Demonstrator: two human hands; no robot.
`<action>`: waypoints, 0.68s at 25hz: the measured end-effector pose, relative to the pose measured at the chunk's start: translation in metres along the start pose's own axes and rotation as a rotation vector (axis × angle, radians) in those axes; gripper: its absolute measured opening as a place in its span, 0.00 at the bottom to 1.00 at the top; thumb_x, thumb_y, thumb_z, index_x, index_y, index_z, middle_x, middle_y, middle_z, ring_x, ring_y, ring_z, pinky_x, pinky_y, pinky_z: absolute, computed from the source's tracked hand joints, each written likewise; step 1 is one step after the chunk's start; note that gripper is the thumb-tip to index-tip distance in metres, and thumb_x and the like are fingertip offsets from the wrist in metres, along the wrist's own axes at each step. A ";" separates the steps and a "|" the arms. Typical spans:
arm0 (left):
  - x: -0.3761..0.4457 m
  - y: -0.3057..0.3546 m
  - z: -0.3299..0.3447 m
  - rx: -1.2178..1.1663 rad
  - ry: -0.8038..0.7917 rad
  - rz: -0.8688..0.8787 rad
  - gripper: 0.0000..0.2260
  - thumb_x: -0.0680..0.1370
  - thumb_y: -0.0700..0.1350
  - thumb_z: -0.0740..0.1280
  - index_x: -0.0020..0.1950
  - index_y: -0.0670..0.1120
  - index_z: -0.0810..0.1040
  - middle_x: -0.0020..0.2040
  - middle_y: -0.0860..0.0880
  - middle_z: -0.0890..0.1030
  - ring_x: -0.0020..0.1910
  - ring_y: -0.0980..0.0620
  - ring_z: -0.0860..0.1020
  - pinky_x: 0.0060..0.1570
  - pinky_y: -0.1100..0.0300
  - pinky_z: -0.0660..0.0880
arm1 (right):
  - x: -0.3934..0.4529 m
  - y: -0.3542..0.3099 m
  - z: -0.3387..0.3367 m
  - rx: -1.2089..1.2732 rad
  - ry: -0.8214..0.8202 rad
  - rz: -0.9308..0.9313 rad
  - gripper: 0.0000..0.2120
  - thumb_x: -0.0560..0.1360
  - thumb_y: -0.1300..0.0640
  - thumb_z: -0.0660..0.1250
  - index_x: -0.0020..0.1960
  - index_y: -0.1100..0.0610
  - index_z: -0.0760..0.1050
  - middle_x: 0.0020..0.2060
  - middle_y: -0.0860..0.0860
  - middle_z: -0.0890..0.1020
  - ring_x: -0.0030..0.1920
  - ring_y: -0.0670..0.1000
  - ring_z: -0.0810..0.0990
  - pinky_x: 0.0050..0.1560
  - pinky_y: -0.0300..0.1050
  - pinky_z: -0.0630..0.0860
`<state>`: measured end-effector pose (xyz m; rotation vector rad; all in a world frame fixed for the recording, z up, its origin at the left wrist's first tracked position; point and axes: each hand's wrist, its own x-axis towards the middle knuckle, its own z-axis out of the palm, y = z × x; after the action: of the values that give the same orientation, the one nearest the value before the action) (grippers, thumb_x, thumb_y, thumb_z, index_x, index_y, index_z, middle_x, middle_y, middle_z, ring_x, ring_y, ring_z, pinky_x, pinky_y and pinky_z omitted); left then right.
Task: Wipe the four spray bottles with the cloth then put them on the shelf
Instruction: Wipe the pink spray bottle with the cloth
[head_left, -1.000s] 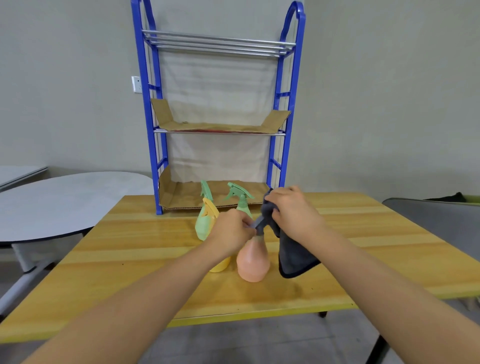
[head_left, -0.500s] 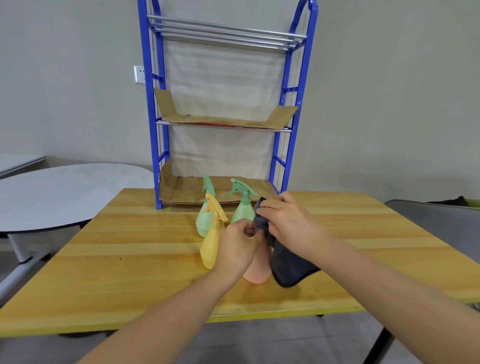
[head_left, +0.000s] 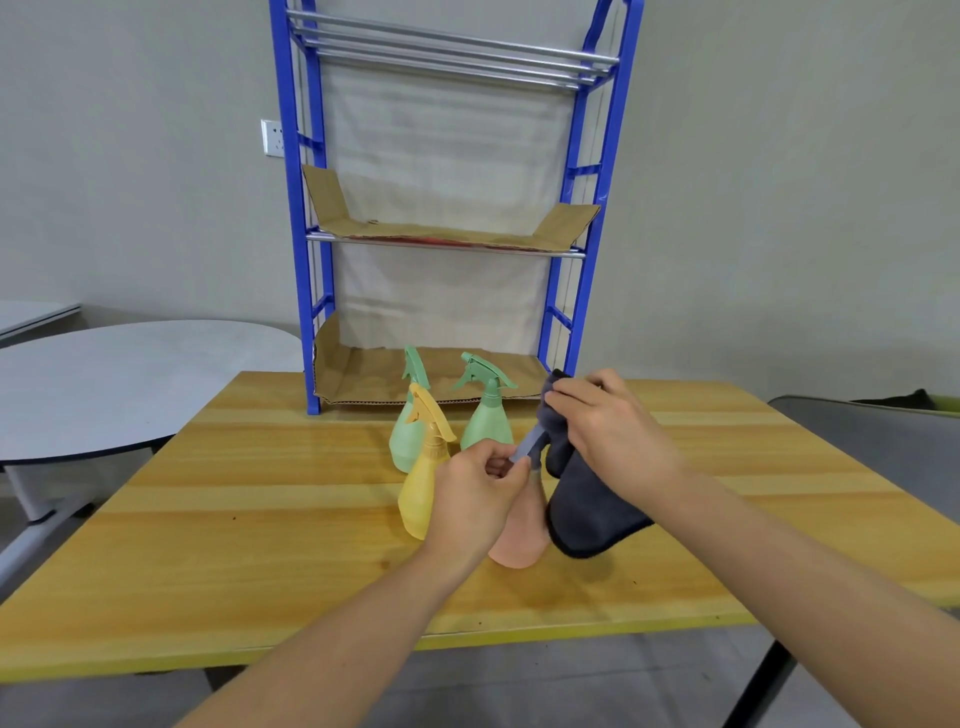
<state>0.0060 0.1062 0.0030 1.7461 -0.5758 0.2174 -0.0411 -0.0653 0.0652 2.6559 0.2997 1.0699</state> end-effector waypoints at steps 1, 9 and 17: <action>0.001 -0.001 0.000 0.004 0.001 0.003 0.02 0.76 0.45 0.74 0.47 0.49 0.84 0.38 0.59 0.82 0.43 0.65 0.80 0.40 0.74 0.73 | -0.001 -0.002 0.000 0.023 0.042 -0.017 0.11 0.71 0.62 0.75 0.53 0.60 0.80 0.49 0.54 0.82 0.49 0.57 0.78 0.54 0.43 0.71; 0.001 -0.005 -0.006 0.033 0.021 0.062 0.05 0.77 0.45 0.74 0.51 0.46 0.86 0.37 0.58 0.82 0.43 0.61 0.80 0.40 0.68 0.75 | -0.013 -0.006 -0.006 0.196 0.031 0.244 0.16 0.75 0.64 0.70 0.62 0.57 0.79 0.59 0.52 0.81 0.58 0.56 0.74 0.58 0.50 0.78; -0.037 -0.049 0.016 0.242 -0.135 -0.006 0.30 0.72 0.49 0.75 0.73 0.49 0.71 0.63 0.52 0.76 0.61 0.54 0.74 0.61 0.60 0.73 | -0.062 -0.009 0.009 0.317 0.117 0.350 0.20 0.71 0.68 0.71 0.62 0.59 0.79 0.60 0.50 0.81 0.57 0.53 0.73 0.61 0.38 0.70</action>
<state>-0.0041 0.1086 -0.0598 2.0075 -0.6641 0.1707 -0.0790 -0.0759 0.0158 3.0096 0.0233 1.3878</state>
